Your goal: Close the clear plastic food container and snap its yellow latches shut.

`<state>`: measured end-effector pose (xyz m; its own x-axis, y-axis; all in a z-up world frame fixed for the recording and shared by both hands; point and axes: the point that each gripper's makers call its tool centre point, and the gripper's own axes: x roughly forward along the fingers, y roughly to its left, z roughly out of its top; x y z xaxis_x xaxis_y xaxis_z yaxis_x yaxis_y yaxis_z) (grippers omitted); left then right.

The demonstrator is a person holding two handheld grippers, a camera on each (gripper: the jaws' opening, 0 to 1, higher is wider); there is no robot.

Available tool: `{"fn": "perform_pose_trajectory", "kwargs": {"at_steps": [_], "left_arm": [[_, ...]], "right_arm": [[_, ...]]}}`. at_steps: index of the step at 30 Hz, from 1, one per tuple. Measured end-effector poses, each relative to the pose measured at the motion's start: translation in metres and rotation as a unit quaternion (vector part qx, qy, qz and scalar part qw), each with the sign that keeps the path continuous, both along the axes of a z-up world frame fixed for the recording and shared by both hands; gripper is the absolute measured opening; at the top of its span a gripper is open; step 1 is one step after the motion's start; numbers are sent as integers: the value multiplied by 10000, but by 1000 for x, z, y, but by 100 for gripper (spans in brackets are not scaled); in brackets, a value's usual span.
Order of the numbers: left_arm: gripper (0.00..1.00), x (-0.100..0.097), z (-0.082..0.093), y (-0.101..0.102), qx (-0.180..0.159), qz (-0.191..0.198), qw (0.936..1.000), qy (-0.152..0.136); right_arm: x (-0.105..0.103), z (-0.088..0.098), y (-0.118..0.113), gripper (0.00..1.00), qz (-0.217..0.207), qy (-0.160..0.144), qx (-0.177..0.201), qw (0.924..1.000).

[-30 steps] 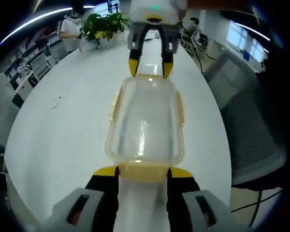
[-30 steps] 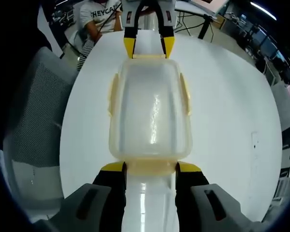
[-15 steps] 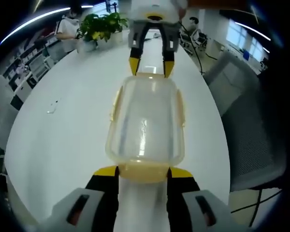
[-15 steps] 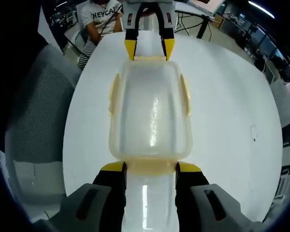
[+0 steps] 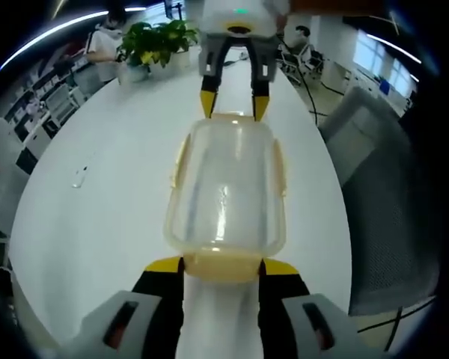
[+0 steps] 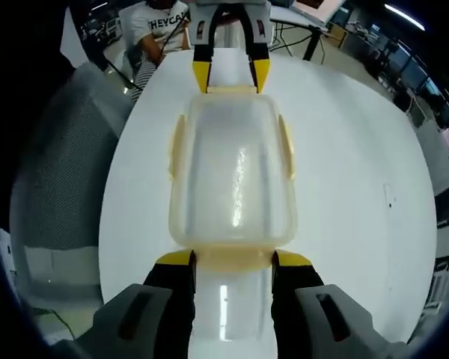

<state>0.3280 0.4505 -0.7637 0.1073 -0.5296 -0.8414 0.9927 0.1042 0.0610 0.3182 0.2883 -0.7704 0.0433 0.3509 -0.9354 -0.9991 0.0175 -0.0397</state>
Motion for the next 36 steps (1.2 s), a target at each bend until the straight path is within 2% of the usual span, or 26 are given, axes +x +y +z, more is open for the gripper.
{"fn": "perform_pose_trajectory", "kwargs": {"at_steps": [8,15,36], "left_arm": [[33,-5,4,-18,46,37,10000,-26],[33,-8,-1,-31,149,74,9999,25],[33,-4,0,-80,247,102,9996,-20]], "right_arm": [[-5,0,-19,36,25,22,67,10000],[-7,0,-30,36,71,45,80,9999],[-4,0,-80,36,81,21,137,9999]]}}
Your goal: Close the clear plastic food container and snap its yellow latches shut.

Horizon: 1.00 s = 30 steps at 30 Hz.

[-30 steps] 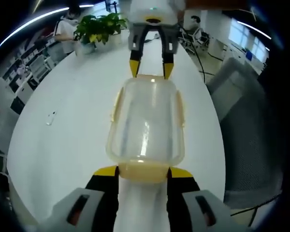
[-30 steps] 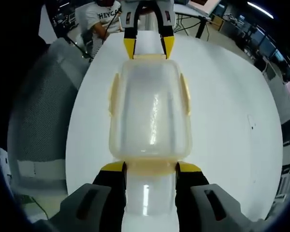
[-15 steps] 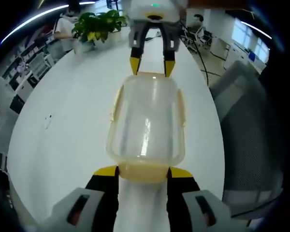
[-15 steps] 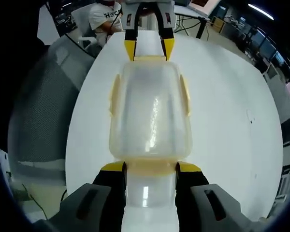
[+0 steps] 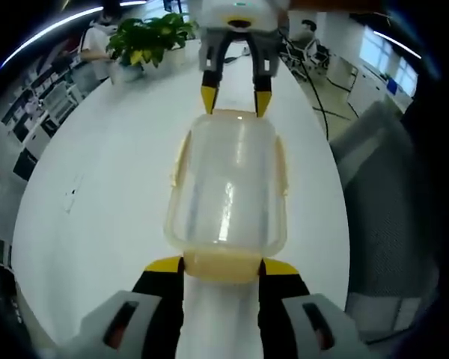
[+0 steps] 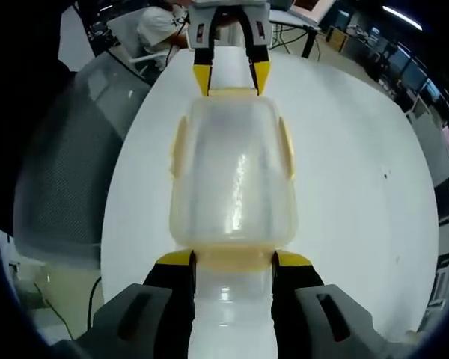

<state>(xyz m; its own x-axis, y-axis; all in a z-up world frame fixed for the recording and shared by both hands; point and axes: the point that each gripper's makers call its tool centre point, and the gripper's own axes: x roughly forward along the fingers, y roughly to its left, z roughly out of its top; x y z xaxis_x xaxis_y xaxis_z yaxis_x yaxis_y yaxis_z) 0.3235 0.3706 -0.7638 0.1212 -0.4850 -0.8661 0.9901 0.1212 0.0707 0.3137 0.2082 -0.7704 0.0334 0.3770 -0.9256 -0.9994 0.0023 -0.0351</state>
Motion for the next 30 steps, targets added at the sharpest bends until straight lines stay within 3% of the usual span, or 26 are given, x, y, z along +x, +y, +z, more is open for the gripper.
{"fn": "perform_pose_trajectory", "kwargs": {"at_steps": [30], "left_arm": [[33,1,-5,-74,159,-77,9998,68]], "right_arm": [[-3,-4,-75,36,-55,-9,42,10000]]}}
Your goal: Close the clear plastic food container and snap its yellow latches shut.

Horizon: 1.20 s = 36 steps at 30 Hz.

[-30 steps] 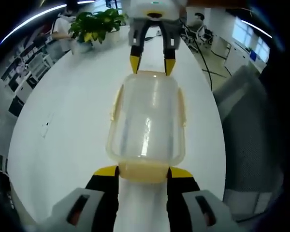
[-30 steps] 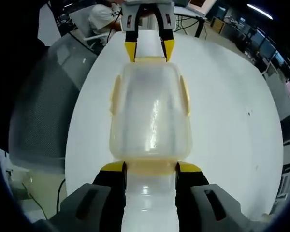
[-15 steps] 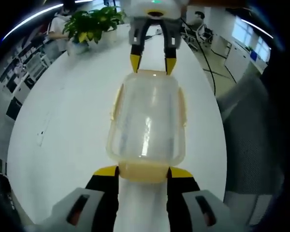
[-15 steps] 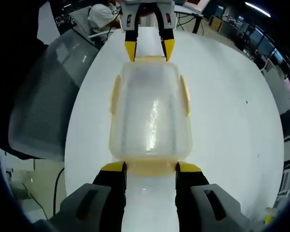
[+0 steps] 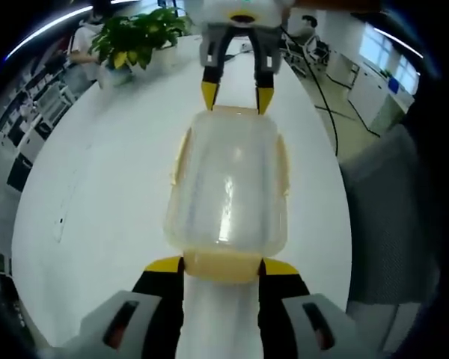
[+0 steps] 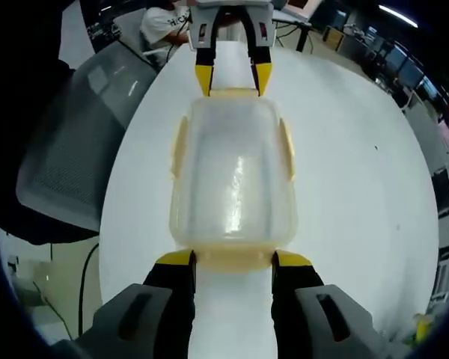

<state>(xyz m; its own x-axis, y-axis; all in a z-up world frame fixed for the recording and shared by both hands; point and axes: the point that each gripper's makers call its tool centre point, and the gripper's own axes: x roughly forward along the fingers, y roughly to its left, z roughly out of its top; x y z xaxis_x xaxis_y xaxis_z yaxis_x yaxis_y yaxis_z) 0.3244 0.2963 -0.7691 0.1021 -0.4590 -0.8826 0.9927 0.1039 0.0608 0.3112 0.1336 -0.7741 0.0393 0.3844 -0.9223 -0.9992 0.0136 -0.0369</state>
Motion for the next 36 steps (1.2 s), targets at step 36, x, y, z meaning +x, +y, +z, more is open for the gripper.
{"fn": "perform_pose_trajectory", "kwargs": {"at_steps": [36], "left_arm": [[6,-7,-25,-1,108,291,9985,460]], "right_arm": [[-4,-20,-6,37,-225,103,100,9996]]}}
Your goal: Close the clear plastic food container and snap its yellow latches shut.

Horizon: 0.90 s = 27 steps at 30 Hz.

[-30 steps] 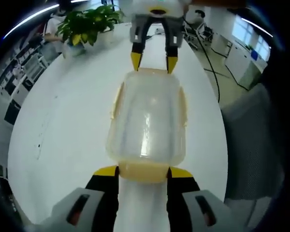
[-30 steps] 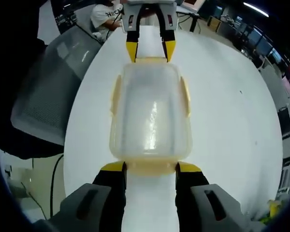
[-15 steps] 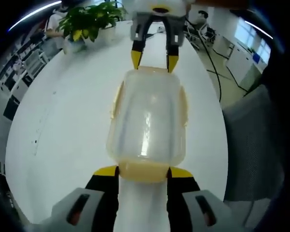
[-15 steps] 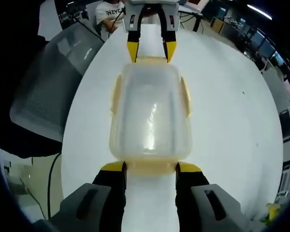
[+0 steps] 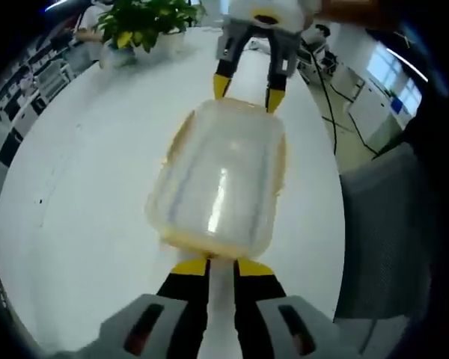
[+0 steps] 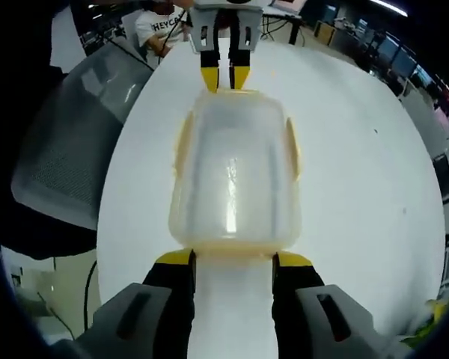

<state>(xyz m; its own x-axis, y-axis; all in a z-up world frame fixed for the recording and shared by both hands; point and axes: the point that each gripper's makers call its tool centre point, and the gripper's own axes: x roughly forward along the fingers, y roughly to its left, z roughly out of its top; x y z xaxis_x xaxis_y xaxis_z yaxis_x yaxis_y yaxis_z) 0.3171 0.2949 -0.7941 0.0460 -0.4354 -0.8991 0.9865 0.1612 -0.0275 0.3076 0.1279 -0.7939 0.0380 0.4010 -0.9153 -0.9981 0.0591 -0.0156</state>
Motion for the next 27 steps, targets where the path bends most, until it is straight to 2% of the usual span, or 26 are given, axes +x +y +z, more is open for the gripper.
{"fn": "perform_pose_trajectory", "kwargs": {"at_steps": [2,9,12,16,20,22,24,27], "left_arm": [[8,0,0,0,6,44,10000,4],[13,-2,-2,1,93,-18,10000,-6],[15,-7,-5,0,167,-82,9998,14],[17,-8,-7,2,146,37,9998,114],[19,-9,-6,4,84,169,9997,173],[21,-10,-7,9,109,317,9991,261],[23,-11,-6,14,65,507,9981,339],[25,-15,0,12,-262,866,9944,547]], "right_arm": [[4,1,0,37,-5,-127,-33,9999],[3,-3,1,38,243,-165,-136,9995],[4,-5,2,39,260,-179,-182,9993],[5,-5,-1,39,201,-77,-116,9997],[4,0,-7,38,-89,130,47,9999],[4,0,-15,33,-241,207,-57,9995],[1,4,-15,33,-450,324,127,9984],[4,11,-18,33,-890,405,380,9945]]}}
